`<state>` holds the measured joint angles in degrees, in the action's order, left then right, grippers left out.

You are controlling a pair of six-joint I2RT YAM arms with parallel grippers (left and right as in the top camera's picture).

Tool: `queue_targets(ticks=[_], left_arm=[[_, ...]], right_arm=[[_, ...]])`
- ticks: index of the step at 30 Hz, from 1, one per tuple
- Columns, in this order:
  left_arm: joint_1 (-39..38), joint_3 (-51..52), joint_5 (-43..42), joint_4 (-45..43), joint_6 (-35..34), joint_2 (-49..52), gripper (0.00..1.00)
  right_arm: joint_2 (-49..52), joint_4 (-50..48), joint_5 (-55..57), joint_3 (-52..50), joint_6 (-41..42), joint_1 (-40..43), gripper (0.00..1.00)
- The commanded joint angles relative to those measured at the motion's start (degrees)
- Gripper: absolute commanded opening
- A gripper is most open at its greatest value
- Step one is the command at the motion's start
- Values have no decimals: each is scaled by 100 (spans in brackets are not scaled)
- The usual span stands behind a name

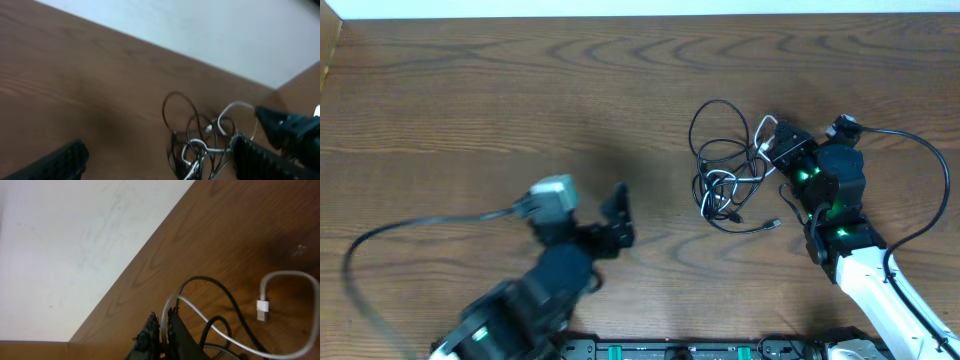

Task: Untangle cables

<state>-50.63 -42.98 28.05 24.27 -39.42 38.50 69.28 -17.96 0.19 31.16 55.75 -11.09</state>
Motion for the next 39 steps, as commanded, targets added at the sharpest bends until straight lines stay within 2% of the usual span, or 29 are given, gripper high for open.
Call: queue_targets(ticks=[1, 8, 10, 14, 22, 27, 33, 39], left_arm=[[20, 55, -522, -354, -33, 728, 93], [20, 55, -734, -1174, -37, 2452, 93], [20, 55, -1038, -1469, -131, 2962, 82], [20, 55, -1558, -2085, -570, 3777, 82], [-48, 55, -2280, -2800, -564, 4800, 82], [-186, 55, -2168, -2933, -144, 4972, 83], [-289, 55, -1532, -3032, -116, 5257, 82], [-297, 55, -1556, -3845, -138, 5880, 81]], right_arm=[[17, -2, -90, 72, 127, 13, 6], [17, -2, -101, 72, 146, 13, 8], [17, -2, -101, 72, 146, 13, 9], [17, 0, -101, 72, 146, 13, 10], [17, 0, -98, 72, 144, 13, 13], [17, 0, -98, 72, 144, 13, 15], [17, 2, -101, 72, 144, 13, 15], [17, 2, -120, 72, 146, 13, 16]])
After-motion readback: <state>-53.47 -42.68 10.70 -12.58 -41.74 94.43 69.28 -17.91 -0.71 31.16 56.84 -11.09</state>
